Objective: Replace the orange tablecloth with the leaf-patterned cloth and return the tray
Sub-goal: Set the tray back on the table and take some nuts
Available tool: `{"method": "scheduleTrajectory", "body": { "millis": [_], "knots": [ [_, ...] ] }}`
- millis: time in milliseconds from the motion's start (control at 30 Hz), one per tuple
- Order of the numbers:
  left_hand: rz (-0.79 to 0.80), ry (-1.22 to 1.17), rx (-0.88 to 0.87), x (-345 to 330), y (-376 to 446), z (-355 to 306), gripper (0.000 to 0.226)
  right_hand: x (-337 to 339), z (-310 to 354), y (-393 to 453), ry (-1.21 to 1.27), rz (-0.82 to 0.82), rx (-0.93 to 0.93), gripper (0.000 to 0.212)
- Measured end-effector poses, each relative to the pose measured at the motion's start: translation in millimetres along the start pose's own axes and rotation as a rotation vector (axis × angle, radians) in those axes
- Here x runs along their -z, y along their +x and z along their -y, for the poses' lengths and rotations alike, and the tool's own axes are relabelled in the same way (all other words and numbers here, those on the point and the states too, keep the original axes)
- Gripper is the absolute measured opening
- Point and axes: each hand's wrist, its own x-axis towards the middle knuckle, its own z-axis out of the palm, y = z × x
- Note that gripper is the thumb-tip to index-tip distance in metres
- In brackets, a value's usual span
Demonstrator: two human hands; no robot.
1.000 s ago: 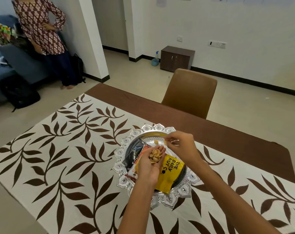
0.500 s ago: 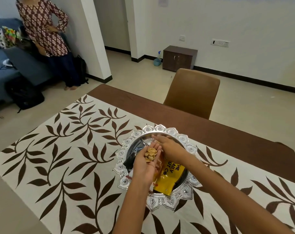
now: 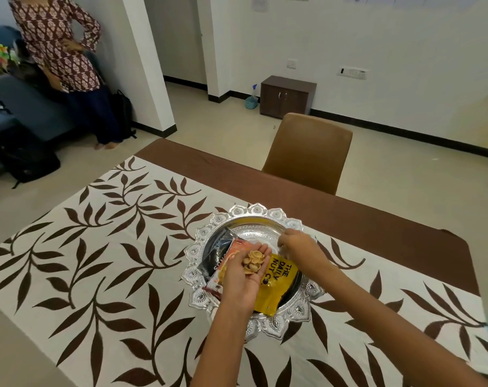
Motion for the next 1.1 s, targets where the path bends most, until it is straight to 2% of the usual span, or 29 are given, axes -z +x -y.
{"method": "scheduleTrajectory", "body": {
  "millis": [67,133,200,300,500,600,667,700,733,800,900,967,1100],
  "knots": [
    [-0.013,-0.016,0.011,-0.2,-0.2,2.5,0.021,13.0,5.7,1.1,0.211,-0.128,-0.084,0.016],
    [-0.034,-0.009,0.005,-2.1,0.0,3.5,0.022,29.7,21.7,0.3,0.441,-0.221,-0.083,0.013],
    [-0.054,-0.018,-0.008,-4.6,0.4,4.9,0.021,44.4,43.6,-4.1,0.594,-0.206,-0.039,0.012],
    [-0.051,-0.069,0.007,-8.7,1.1,5.8,0.02,50.8,69.8,-14.7,0.59,-0.134,0.027,0.017],
    [-0.015,-0.165,0.079,-4.1,14.0,7.1,0.018,51.7,77.9,-30.2,0.575,-0.12,0.09,0.025],
    [0.015,-0.202,0.058,-4.7,9.3,5.3,0.022,57.7,66.2,-30.6,0.693,-0.228,0.031,0.018],
    [0.053,-0.184,0.037,-6.4,1.5,2.7,0.024,58.5,45.6,-26.4,0.66,-0.341,-0.012,0.014],
    [0.06,-0.167,0.033,-6.2,-1.5,1.8,0.025,55.0,31.8,-22.6,0.597,-0.344,-0.044,0.016],
    [0.058,-0.158,0.031,-5.6,-3.3,1.2,0.026,50.8,19.0,-18.7,0.512,-0.287,-0.082,0.022],
    [0.046,-0.143,0.023,-4.0,-6.3,0.2,0.025,38.8,0.7,-13.4,0.352,-0.044,-0.136,0.037],
    [0.046,-0.123,0.022,-5.6,-7.9,-0.8,0.024,24.4,-6.0,-9.0,0.089,0.293,-0.012,0.051],
    [0.048,-0.108,0.02,-7.8,-8.1,0.0,0.024,19.4,-3.8,-6.5,-0.012,0.377,0.056,0.055],
    [0.05,-0.123,0.03,-9.5,-7.2,1.6,0.027,7.1,1.3,-4.4,-0.208,0.367,0.116,0.036]
  ]
}}
